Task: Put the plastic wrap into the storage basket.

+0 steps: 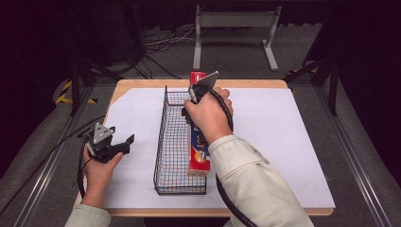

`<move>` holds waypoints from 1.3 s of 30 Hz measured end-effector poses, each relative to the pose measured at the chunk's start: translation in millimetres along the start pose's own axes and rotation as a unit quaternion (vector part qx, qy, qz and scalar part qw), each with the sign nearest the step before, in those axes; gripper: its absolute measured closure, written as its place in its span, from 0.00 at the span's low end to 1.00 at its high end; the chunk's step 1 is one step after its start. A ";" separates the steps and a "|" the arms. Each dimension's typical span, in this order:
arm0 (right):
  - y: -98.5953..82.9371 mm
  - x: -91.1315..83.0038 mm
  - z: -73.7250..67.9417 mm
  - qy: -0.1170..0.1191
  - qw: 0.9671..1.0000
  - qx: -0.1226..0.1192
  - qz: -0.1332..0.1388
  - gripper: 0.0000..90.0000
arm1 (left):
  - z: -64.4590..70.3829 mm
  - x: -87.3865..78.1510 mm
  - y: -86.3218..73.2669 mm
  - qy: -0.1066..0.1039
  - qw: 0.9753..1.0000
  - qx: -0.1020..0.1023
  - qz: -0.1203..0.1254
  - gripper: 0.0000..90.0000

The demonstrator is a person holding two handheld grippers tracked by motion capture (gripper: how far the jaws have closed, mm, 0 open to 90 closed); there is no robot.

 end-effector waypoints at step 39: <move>-19.3 68.6 -25.7 -0.020 1.000 0.001 -0.020 0.44 | -1.1 2.8 -0.1 -0.001 1.000 -0.004 -0.001 0.25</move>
Point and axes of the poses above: each handheld gripper's, and its own axes: x roughly forward along the jaws, y roughly out of its top, z roughly to its right, the point moved 4 cm from there along x, roughly forward along the jaws, and after that the axes turned 9 degrees about -y, right-handed, at the moved point
